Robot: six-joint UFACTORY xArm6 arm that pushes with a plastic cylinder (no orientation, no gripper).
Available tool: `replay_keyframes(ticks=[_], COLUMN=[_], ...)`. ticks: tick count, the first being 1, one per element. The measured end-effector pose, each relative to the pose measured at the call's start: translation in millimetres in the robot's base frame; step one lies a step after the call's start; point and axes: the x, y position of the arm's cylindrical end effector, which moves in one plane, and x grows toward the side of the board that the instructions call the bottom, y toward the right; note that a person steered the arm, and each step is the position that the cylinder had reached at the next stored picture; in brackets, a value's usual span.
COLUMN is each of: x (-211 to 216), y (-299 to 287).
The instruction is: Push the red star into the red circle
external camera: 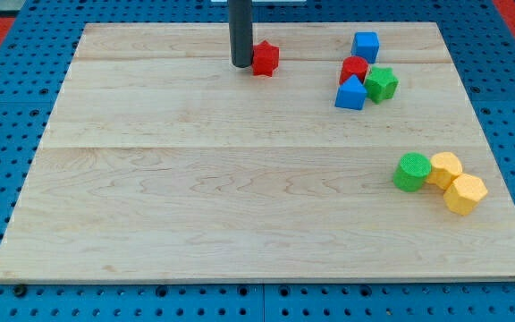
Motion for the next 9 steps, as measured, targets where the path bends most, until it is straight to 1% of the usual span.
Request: replay_keyframes(ticks=[1,2,5,6,7,8,9], x=[3.2,5.4,5.4,8.8,14.3,9.1,-21.2], y=[3.9,27.2,128.2,133.5,109.5,65.6,59.5])
